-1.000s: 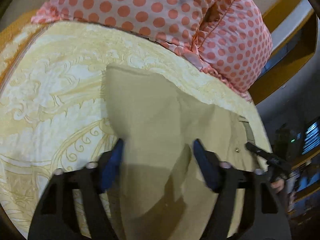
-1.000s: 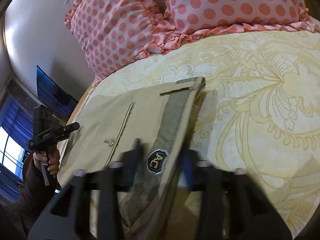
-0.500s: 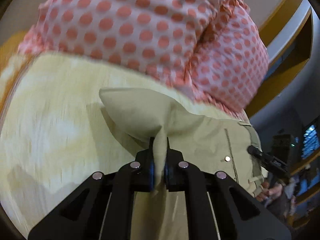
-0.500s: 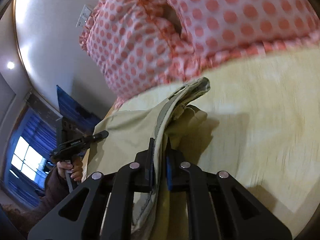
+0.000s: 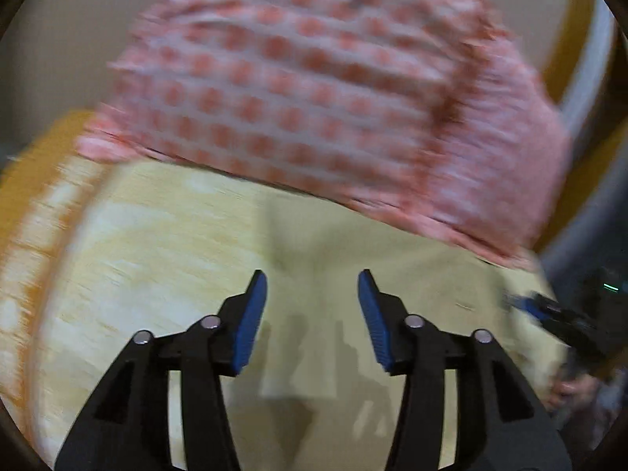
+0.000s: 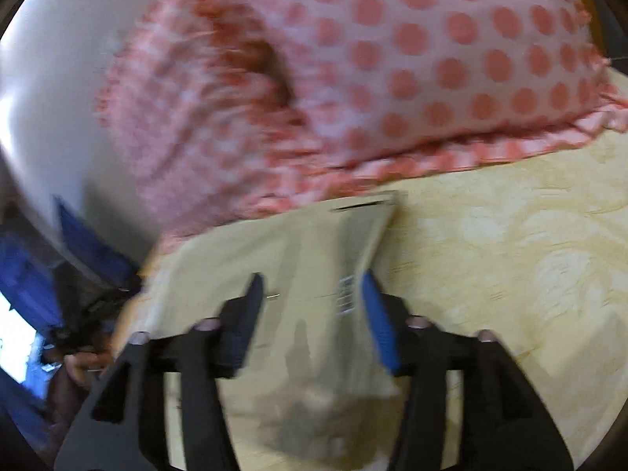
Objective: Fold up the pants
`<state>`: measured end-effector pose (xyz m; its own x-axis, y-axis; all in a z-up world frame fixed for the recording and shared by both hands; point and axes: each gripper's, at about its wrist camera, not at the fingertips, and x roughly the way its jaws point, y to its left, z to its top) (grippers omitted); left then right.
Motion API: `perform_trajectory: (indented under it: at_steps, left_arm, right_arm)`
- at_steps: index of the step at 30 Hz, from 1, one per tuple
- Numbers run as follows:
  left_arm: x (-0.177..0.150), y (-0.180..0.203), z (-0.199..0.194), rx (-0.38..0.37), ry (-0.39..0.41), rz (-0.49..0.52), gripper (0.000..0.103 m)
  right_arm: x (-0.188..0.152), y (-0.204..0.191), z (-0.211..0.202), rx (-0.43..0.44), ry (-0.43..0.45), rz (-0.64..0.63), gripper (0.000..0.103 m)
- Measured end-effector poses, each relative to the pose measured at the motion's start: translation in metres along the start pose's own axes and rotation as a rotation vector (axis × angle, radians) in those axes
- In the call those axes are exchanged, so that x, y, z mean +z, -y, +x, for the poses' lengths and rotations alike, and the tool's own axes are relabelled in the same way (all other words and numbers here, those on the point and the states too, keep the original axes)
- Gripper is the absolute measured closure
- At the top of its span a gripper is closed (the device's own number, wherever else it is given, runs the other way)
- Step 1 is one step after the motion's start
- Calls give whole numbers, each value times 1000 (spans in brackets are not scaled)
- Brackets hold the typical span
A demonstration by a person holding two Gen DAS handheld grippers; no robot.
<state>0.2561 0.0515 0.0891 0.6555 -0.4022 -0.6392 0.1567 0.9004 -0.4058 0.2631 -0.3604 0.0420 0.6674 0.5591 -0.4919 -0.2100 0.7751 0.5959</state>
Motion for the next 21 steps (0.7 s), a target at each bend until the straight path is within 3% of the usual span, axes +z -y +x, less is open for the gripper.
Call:
perform_trajectory:
  at_steps: [3,5,6,7,8,9,10,12,13,15,18,21]
  left_arm:
    - [-15,13,27,-71,-124,11,45]
    - [-23,10,54,-11,-191,5,46]
    - [-25,8,59,-1,-180,9,47]
    - [-26,12,57,39,-137,41,49]
    - [-25,15,55,62,-152,52,51]
    - [-27,16,50,71,-152,47,50]
    - [-30,20,37,71,-144,39,46]
    - [-39,27,12,58,-103,75,40]
    - [-50,35,-9,83,-58,120,27]
    - [-73,42,-37,142,18,181,12]
    - [-125,55,-74,228,72,245,6]
    - [-163,59,-79,280,78,258,3]
  right_arm:
    - [-6,4,13,-13,-69,87,40]
    - [-10,21,19,-132,-81,150,39]
    - [-13,31,22,-182,-108,188,39]
    - [-16,33,18,-211,-85,199,45]
    - [-17,31,9,-312,-66,190,45]
    - [-19,28,0,-345,-38,175,45]
    - [-23,19,-16,-312,11,148,44]
    - [-39,-2,-40,-234,54,89,32]
    - [-50,-14,-48,-219,64,46,19]
    - [-80,-42,-54,-222,60,-67,8]
    - [-129,-80,-44,-310,34,-234,8]
    - [-164,-101,-27,-369,1,-314,6]
